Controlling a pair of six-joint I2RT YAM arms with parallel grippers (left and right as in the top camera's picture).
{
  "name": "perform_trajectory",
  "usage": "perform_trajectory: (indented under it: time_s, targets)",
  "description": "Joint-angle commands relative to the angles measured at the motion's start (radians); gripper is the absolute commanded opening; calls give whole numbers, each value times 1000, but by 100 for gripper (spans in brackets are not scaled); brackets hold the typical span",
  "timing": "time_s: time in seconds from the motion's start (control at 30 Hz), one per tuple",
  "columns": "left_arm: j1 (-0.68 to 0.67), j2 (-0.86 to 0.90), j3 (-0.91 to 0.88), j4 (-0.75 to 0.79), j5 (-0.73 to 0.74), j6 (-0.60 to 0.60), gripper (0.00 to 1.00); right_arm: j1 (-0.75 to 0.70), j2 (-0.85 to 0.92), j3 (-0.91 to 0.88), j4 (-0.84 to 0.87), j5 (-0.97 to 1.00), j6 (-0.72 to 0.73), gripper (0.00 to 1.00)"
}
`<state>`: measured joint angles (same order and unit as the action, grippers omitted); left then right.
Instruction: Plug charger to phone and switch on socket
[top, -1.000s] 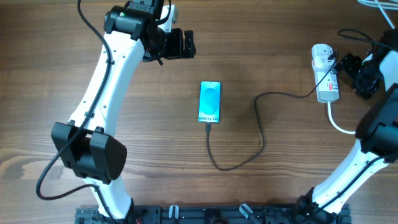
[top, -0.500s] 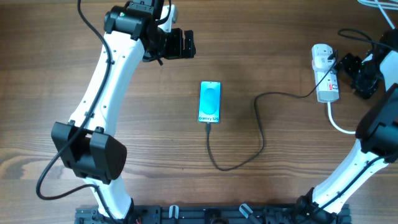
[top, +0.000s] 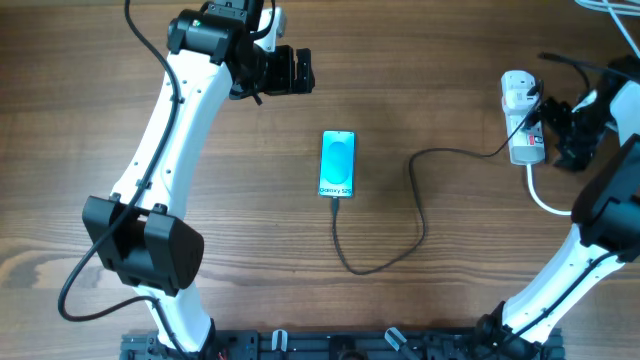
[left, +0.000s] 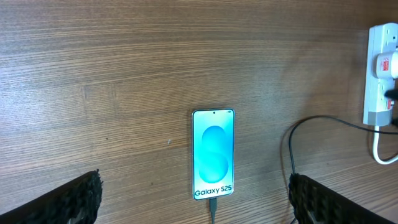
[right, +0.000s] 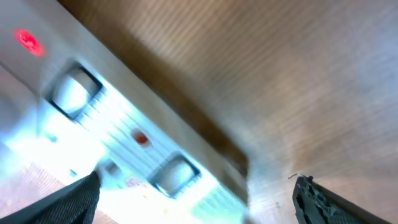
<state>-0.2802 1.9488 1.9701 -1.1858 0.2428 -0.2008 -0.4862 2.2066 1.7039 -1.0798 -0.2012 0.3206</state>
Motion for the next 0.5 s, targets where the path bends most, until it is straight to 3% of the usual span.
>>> perform_trajectory:
  time_s: [0.0, 0.3, 0.47]
  targets:
    - [2, 3, -2, 0, -9, -10, 100, -26, -160, -6, -84, 25, 37, 100]
    - [2, 3, -2, 0, -9, -10, 100, -21, -545, -15, -309, 21, -81, 100]
    - [2, 3, -2, 0, -9, -10, 100, 18, -879, -169, -288, -26, -85, 100]
